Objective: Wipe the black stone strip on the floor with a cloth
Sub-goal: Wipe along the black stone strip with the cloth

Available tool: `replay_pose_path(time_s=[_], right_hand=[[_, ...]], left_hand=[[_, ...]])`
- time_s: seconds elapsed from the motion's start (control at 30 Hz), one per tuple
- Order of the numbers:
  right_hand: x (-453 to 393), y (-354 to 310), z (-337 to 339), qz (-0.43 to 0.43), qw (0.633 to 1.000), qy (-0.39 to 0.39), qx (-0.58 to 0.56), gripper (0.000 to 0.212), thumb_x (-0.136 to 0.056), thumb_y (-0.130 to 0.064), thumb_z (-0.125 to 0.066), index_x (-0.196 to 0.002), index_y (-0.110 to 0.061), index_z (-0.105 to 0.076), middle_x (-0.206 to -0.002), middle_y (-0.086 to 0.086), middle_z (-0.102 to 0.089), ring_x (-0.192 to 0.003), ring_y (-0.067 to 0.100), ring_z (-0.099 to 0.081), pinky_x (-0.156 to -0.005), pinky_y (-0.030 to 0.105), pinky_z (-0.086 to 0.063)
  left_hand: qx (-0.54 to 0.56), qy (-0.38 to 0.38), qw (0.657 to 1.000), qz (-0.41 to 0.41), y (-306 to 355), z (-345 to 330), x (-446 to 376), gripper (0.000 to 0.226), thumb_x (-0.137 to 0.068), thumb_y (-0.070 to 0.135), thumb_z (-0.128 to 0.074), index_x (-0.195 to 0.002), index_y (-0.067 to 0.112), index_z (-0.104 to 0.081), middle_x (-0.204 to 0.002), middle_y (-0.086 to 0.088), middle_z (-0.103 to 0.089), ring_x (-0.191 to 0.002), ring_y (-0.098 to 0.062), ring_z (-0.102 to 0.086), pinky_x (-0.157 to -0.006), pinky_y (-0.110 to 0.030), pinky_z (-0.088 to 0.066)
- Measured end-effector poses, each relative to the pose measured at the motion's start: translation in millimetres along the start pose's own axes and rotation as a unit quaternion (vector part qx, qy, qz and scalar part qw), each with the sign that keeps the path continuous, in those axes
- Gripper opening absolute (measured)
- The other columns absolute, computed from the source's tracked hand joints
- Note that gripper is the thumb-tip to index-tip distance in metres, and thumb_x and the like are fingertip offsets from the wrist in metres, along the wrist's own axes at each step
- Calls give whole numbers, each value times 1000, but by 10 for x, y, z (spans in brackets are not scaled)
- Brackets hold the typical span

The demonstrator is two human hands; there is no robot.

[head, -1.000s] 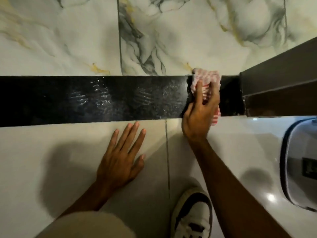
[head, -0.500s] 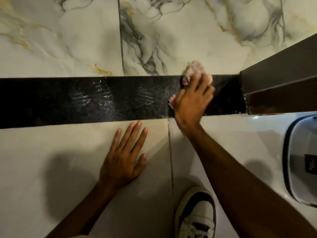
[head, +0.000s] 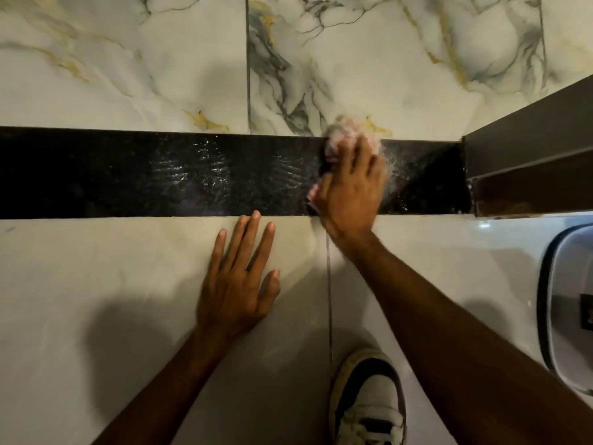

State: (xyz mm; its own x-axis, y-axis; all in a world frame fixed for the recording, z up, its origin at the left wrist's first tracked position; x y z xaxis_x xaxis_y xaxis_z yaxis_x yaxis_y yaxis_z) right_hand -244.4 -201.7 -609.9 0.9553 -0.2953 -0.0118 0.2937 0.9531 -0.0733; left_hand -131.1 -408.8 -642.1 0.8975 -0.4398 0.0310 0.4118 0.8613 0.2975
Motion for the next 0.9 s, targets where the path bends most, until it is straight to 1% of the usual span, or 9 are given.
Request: replay_pose_path(time_s=[0.1,0.17,0.27,0.37,0.47,0.53,0.7,0.8,0.9], right_hand=[[388,-356,-58,112,993,-15,-20,71,-98,-44,-54,-158,-8,-47,-163,24,-45,-136,38,-41,-112,47,-45],[805,-193,-30,142,989,-38,1,63,-103,-38,-54,-156,-4,-51,-163,28,-47,-140,42,-47,-112,50,-46],[892,176,15,113,990,-57,68,57,-111,-34,-43,-159,-3,-47,-166,28,-43,-143,46,-54,-112,51,-51],[456,66,55,32,998,-27,36,65,-112,-43,-29,-168,-10,-30,-175,21,-30,-150,42,-43,-120,50,-40],[174,-454,-71,74,997,-29,-19,67,-114,-47,-26,-172,-14,-17,-180,16,-14,-162,37,-28,-133,50,-28],[279,-631,-117,107,993,-37,-29,66,-115,-45,-27,-172,-14,-17,-181,15,-11,-165,33,-25,-134,47,-26],[855,-143,57,106,992,-44,60,67,-110,-49,-31,-168,-15,-34,-174,13,-35,-144,37,-50,-116,49,-40],[619,49,108,82,990,-45,102,67,-112,-51,-19,-171,-21,-23,-179,8,-24,-154,38,-39,-123,53,-26],[235,-229,49,94,994,-19,49,66,-115,-50,-17,-172,-18,-10,-182,9,-8,-169,34,-11,-137,57,-13]], left_hand=[[-5,-9,999,47,-49,58,33,74,-106,44,-40,-173,14,-25,-182,-16,-18,-170,-32,-15,-139,-52,-9],[-5,-13,998,64,-79,107,97,73,-106,43,-39,-172,13,-27,-182,-16,-19,-170,-33,-17,-138,-55,-13],[-16,-14,997,70,-137,115,276,72,-107,43,-38,-171,13,-30,-181,-16,-22,-168,-36,-22,-136,-59,-21],[-17,6,997,80,-216,101,391,71,-108,43,-36,-172,15,-28,-182,-15,-22,-169,-35,-21,-137,-57,-16],[-21,16,996,88,-241,68,378,72,-108,44,-36,-174,17,-23,-183,-14,-19,-170,-31,-16,-139,-53,-7],[-14,11,996,89,-240,56,372,72,-108,45,-36,-174,17,-23,-183,-13,-19,-170,-30,-15,-139,-52,-5],[-3,3,996,92,-234,104,367,72,-108,45,-38,-173,16,-25,-183,-13,-18,-170,-30,-15,-138,-55,-12],[-6,10,996,91,-238,93,368,72,-109,47,-35,-173,16,-24,-183,-13,-17,-170,-31,-14,-139,-52,-7],[-10,20,996,87,-242,68,383,72,-110,47,-34,-174,17,-22,-184,-12,-16,-171,-29,-12,-140,-51,-3]])
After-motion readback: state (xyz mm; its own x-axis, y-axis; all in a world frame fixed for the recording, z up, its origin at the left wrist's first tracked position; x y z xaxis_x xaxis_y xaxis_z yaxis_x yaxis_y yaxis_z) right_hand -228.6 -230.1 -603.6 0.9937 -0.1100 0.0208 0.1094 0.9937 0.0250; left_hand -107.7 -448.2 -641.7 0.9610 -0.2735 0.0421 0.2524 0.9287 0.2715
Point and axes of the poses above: each hand's wrist, its own x-axis away from the middle knuckle, its own z-axis out of the back of the hand, y = z × x, the point moved 8 cm from there along -x, towards the middle knuckle
